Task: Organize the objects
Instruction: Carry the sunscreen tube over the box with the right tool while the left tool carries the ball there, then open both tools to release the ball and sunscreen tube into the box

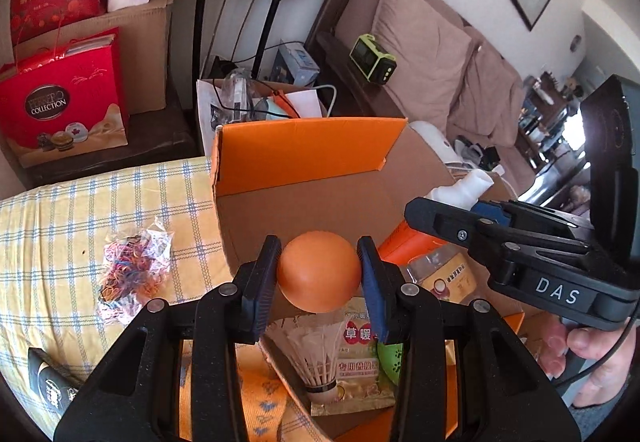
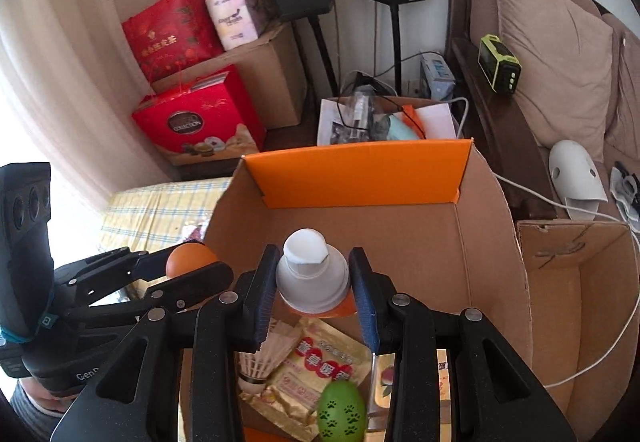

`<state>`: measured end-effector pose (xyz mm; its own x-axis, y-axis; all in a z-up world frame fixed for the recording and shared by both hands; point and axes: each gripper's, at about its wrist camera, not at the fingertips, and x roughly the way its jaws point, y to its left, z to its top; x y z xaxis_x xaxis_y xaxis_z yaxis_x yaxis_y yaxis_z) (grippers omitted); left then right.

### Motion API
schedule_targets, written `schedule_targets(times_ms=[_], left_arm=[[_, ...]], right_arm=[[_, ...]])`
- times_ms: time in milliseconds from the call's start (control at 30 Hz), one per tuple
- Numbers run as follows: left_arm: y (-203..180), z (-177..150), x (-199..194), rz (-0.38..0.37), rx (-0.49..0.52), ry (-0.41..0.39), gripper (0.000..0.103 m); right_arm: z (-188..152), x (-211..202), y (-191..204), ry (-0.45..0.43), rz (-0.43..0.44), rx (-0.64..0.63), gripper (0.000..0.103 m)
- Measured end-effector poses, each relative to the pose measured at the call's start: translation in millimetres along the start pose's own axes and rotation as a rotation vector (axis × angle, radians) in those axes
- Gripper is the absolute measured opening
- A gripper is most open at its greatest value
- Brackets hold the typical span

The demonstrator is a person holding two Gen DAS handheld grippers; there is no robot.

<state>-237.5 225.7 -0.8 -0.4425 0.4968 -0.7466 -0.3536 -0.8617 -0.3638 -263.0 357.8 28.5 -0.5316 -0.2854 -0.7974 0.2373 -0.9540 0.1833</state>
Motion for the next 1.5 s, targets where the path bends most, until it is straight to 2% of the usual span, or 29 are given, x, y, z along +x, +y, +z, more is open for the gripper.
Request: schedule_targets(times_ms=[267, 533, 633, 700, 867, 900, 967, 1033, 1067, 1200, 1333, 1500], left_arm=[[-6, 4, 41, 0.036, 0.025, 0.071, 0.036], [-12, 5, 56, 0.089, 0.053, 0.090, 0.037], [-12, 7, 56, 0.100, 0.047, 0.089, 0.046], [-9, 8, 53, 0.098, 0.037, 0.077, 0.062], [0, 12, 36, 0.071, 0.007, 0.058, 0.066], [2, 12, 31, 0.073, 0.004, 0.052, 0.071], [6, 13, 19, 0.066, -0.004, 0.034, 0.074], [10, 14, 5, 0.055, -0.002, 0.014, 0.083], [12, 14, -2, 0.066, 0.004, -0.002, 0.089], [17, 14, -27, 0.111, 0.027, -0.045, 0.103], [27, 11, -44, 0.149, 0.025, -0.054, 0.103], [42, 4, -63, 0.193, 0.000, -0.076, 0.103]], right_arm=[[5, 37, -25, 0.090, -0.068, 0.005, 0.036], [13, 62, -38, 0.124, -0.064, 0.033, 0.036], [17, 69, -38, 0.128, -0.066, 0.034, 0.037], [18, 72, -38, 0.125, -0.051, 0.047, 0.039], [19, 62, -37, 0.074, -0.053, 0.059, 0.045], [19, 59, -36, 0.063, -0.061, 0.055, 0.046], [18, 51, -35, 0.043, -0.068, 0.054, 0.051], [17, 43, -33, 0.024, -0.054, 0.063, 0.057], [16, 38, -31, 0.013, -0.048, 0.062, 0.061], [14, 25, -15, -0.024, -0.043, 0.026, 0.072], [13, 17, 1, -0.035, -0.040, 0.005, 0.088], [8, 11, 21, -0.037, -0.072, -0.024, 0.099]])
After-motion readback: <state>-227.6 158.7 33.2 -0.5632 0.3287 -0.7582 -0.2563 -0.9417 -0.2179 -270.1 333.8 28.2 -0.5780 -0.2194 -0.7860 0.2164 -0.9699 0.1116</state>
